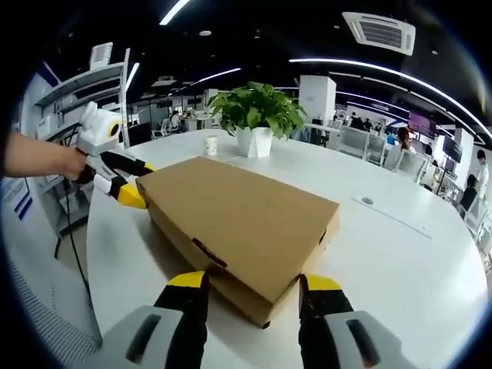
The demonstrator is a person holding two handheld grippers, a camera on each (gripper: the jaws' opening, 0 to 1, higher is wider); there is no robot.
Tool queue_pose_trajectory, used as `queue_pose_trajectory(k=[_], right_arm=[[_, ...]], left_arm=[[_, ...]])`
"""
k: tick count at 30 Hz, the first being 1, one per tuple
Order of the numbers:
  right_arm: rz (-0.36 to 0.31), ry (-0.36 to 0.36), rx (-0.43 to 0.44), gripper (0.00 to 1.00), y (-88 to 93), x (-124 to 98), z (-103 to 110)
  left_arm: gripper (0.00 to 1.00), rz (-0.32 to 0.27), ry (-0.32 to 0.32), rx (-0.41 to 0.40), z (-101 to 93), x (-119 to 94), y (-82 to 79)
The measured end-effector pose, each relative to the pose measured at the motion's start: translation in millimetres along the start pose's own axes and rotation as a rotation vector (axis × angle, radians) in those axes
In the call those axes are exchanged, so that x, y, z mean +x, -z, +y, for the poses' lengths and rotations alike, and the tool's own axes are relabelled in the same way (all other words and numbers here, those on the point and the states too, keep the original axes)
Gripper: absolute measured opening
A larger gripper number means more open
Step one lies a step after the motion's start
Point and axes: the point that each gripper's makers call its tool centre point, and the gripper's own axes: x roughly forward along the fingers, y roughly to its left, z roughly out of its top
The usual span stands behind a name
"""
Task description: Operate the shoe box by opening the lid, removing the specified soft item, and placing it in the target area until the item is outside and the box remains undamaged.
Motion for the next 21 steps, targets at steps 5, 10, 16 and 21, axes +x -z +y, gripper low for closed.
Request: queue_pose_trajectory(k=[5,10,16,21], right_arm=[[-0.003,-0.001,0.005,0.43,-1.4,-1.1,0.7],[-0.006,-0.002,0.012,0.43,-3.1,-2.3,0.5],[-0.009,-0.005,0.019,0.43,-5.0,-3.7,0.9],[-0.018,-0.006,0.029,0.43,-7.3,-5.9,1.4]], left_arm=[[0.64,-0.005,-0.002,-0.008,-0.8,-0.9,-1.7],[0.64,-0.008,-0.001,-0.013,-1.3,-2.0,-3.1],[0.64,-0.011,0.000,-0.016,-0.8,-3.5,-4.8],[0.64,-0.016,0.003,-0.019,-0.9,-5.9,-7.6]])
